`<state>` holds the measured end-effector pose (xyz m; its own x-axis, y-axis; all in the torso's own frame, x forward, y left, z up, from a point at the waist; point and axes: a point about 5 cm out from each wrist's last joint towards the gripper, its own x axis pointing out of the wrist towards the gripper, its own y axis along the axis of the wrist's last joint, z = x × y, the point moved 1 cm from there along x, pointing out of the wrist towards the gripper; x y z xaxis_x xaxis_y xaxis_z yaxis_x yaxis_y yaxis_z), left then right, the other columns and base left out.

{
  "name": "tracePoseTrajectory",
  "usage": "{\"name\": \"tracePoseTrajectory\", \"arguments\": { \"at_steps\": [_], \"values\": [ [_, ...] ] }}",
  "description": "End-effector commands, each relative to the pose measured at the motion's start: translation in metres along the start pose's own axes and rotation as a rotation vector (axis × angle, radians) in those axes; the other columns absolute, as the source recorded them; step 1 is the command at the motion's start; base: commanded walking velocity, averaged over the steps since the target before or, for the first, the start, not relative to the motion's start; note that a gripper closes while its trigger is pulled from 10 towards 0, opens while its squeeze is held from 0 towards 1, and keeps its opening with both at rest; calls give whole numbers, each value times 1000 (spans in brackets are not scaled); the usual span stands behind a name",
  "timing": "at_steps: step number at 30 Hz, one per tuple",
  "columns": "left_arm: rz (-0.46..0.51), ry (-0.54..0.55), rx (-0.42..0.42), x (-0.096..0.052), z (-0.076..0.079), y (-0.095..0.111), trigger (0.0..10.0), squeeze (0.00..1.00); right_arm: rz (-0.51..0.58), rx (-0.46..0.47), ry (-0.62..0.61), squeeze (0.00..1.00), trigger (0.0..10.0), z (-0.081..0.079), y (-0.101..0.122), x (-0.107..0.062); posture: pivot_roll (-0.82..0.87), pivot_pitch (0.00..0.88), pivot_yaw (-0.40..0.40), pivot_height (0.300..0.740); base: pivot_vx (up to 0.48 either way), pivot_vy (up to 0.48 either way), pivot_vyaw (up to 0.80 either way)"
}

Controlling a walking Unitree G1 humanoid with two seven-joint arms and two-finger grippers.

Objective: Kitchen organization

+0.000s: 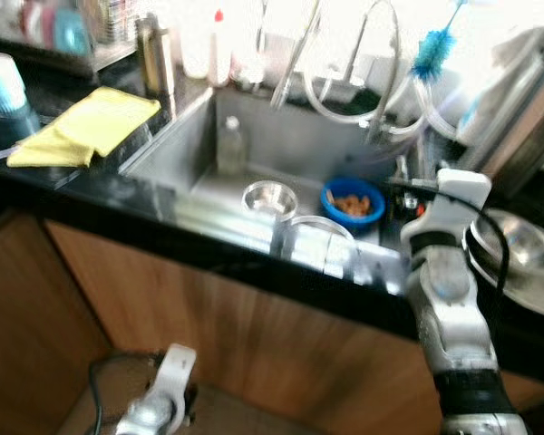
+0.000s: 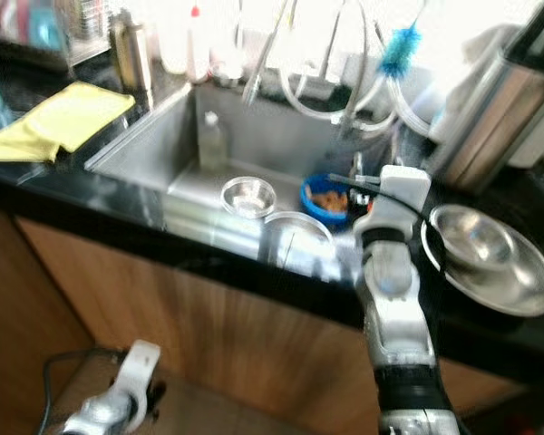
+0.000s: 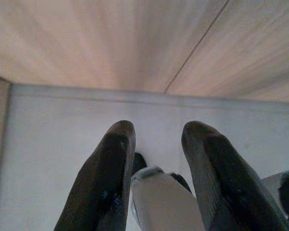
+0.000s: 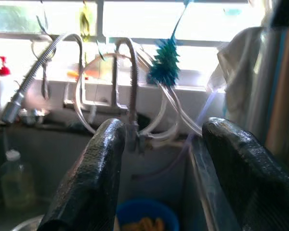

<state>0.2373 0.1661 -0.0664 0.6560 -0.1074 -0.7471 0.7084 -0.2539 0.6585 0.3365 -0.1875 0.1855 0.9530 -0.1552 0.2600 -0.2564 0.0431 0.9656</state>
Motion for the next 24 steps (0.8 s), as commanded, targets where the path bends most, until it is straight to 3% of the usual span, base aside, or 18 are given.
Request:
{"name": "tracePoseTrajectory", "arguments": {
  "at_steps": [1,16,24],
  "values": [
    [-14,13,-7,-1,-4,-5,10000,0,13,2,10,0,10000,-4,5,1,236,40,-140,711,304,0,0],
    [-9,14,-10,-1,-4,-4,10000,0,11,0,5,0,10000,-3,6,2,229,49,-136,711,305,0,0],
    [-7,13,-11,-1,-4,-3,10000,0,21,-1,-66,0,10000,5,9,-1,226,51,-135,711,0,0,0]
  ]
}}
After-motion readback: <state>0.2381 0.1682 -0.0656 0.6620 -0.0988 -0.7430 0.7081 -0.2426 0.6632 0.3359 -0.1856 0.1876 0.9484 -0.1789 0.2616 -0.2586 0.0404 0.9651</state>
